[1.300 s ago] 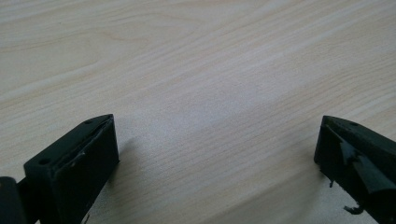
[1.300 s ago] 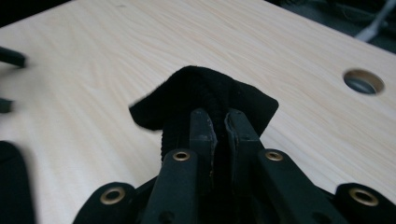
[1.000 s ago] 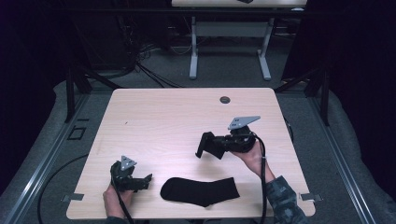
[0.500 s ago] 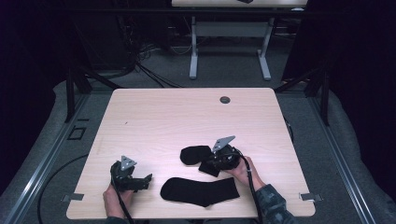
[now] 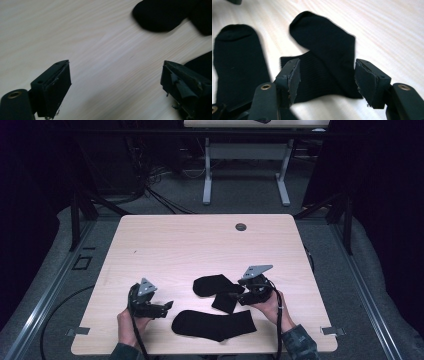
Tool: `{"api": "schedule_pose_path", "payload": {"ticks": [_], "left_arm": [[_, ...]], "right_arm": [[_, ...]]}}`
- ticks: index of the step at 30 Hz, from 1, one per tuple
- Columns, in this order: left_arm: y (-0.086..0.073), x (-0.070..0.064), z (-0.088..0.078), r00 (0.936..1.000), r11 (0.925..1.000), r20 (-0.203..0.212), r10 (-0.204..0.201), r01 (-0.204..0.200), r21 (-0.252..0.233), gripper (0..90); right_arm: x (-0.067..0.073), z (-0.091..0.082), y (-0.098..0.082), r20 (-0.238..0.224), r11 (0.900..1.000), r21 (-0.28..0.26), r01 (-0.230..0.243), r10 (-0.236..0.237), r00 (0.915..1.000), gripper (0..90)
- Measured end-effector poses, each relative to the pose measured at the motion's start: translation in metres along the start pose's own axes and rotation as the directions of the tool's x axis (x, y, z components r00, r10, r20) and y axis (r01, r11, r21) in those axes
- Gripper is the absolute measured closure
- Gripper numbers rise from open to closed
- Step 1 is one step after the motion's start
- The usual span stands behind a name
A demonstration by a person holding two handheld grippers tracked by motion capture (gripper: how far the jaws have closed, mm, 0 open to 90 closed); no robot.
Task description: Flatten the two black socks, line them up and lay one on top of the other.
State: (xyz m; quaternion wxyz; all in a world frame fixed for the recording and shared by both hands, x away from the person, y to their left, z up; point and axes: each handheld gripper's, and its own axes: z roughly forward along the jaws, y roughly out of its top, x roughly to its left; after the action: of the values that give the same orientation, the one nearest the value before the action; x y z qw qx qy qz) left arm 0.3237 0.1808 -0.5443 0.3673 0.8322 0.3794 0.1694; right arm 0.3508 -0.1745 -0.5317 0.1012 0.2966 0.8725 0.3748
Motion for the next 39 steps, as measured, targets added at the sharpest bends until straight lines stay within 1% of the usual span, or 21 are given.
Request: {"api": "schedule_pose_path", "payload": {"ticks": [2, 3, 5, 6, 8, 9, 11, 13, 14, 15, 17, 18, 19, 21, 23, 27, 31, 33, 35, 37, 39], "left_arm": [[0.018, -0.010, 0.008, 0.9975, 0.9983, 0.046, 0.054, -0.055, 0.019, 14.8], [0.026, -0.015, 0.013, 0.9941, 0.9963, 0.073, 0.081, -0.083, 0.025, 15.9], [0.040, -0.026, 0.023, 0.9857, 0.9892, 0.100, 0.135, -0.140, 0.044, 20.2], [0.045, -0.031, 0.030, 0.9809, 0.9861, 0.124, 0.150, -0.157, 0.053, 21.4], [0.054, -0.038, 0.040, 0.9737, 0.9788, 0.142, 0.179, -0.191, 0.075, 26.1], [0.059, -0.042, 0.048, 0.9667, 0.9735, 0.172, 0.189, -0.208, 0.096, 27.4], [0.063, -0.049, 0.061, 0.9588, 0.9615, 0.187, 0.214, -0.240, 0.133, 32.9], [0.064, -0.053, 0.074, 0.9529, 0.9484, 0.203, 0.225, -0.262, 0.178, 36.8], [0.065, -0.054, 0.079, 0.9518, 0.9407, 0.194, 0.237, -0.275, 0.199, 38.8], [0.065, -0.054, 0.084, 0.9501, 0.9349, 0.201, 0.238, -0.281, 0.217, 40.7], [0.065, -0.054, 0.090, 0.9531, 0.9298, 0.187, 0.238, -0.279, 0.240, 44.3], [0.065, -0.054, 0.092, 0.9564, 0.9282, 0.171, 0.237, -0.275, 0.251, 45.8], [0.065, -0.054, 0.093, 0.9601, 0.9292, 0.165, 0.225, -0.263, 0.260, 46.7], [0.065, -0.054, 0.095, 0.9628, 0.9305, 0.157, 0.220, -0.255, 0.263, 48.7], [0.066, -0.054, 0.095, 0.9625, 0.9291, 0.148, 0.227, -0.260, 0.263, 52.4], [0.066, -0.055, 0.095, 0.9649, 0.9321, 0.134, 0.226, -0.254, 0.258, 64.2], [0.066, -0.056, 0.096, 0.9624, 0.9312, 0.134, 0.236, -0.264, 0.252, 77.4], [0.066, -0.058, 0.097, 0.9613, 0.9303, 0.118, 0.249, -0.271, 0.247, 83.7], [0.067, -0.060, 0.098, 0.9597, 0.9266, 0.100, 0.263, -0.280, 0.251, 86.1], [0.067, -0.061, 0.098, 0.9585, 0.9255, 0.097, 0.268, -0.284, 0.250, 87.1], [0.067, -0.059, 0.098, 0.9622, 0.9308, 0.104, 0.252, -0.270, 0.247, 87.7]], "right_arm": [[0.005, 0.001, -0.002, -0.008, 1.000, 0.011, -0.006, 0.006, 1.0000, 37.8], [0.008, 0.003, -0.004, -0.016, 1.000, 0.014, -0.007, 0.007, 0.9998, 38.1], [0.013, 0.007, -0.007, -0.026, 1.000, 0.031, -0.004, 0.005, 0.9997, 39.3], [0.016, 0.010, -0.008, -0.034, 0.999, 0.033, -0.011, 0.012, 0.9994, 39.9], [0.020, 0.015, -0.010, -0.036, 0.999, 0.050, -0.011, 0.012, 0.9993, 41.4], [0.021, 0.017, -0.011, -0.038, 0.999, 0.051, -0.006, 0.008, 0.9993, 41.6], [0.025, 0.021, -0.013, -0.045, 0.999, 0.042, -0.016, 0.018, 0.9988, 43.7], [0.029, 0.024, -0.014, -0.049, 0.999, 0.050, -0.013, 0.015, 0.9987, 44.6], [0.030, 0.025, -0.014, -0.049, 0.999, 0.052, -0.003, 0.005, 0.9988, 45.7], [0.031, 0.027, -0.015, -0.053, 0.999, 0.055, -0.003, 0.006, 0.9986, 46.3], [0.034, 0.031, -0.015, -0.052, 0.998, 0.058, 0.005, -0.002, 0.9986, 49.6], [0.035, 0.034, -0.015, -0.042, 0.997, 0.070, 0.012, -0.009, 0.9991, 51.0], [0.037, 0.037, -0.015, -0.037, 0.997, 0.077, 0.018, -0.015, 0.9992, 51.4], [0.038, 0.041, -0.016, -0.028, 0.994, 0.102, 0.027, -0.024, 0.9993, 52.6], [0.039, 0.043, -0.016, -0.019, 0.994, 0.100, 0.034, -0.033, 0.9993, 55.5], [0.039, 0.043, -0.017, -0.005, 0.995, 0.093, 0.038, -0.038, 0.9993, 60.2], [0.038, 0.042, -0.020, 0.018, 0.996, 0.078, 0.045, -0.046, 0.9988, 68.1], [0.037, 0.042, -0.021, 0.023, 0.997, 0.067, 0.032, -0.034, 0.9991, 71.6], [0.035, 0.042, -0.022, 0.023, 0.998, 0.059, 0.026, -0.027, 0.9994, 74.8], [0.034, 0.042, -0.022, 0.022, 0.998, 0.062, 0.023, -0.025, 0.9995, 76.3], [0.035, 0.042, -0.021, 0.022, 0.998, 0.060, 0.022, -0.024, 0.9995, 77.7]]}}
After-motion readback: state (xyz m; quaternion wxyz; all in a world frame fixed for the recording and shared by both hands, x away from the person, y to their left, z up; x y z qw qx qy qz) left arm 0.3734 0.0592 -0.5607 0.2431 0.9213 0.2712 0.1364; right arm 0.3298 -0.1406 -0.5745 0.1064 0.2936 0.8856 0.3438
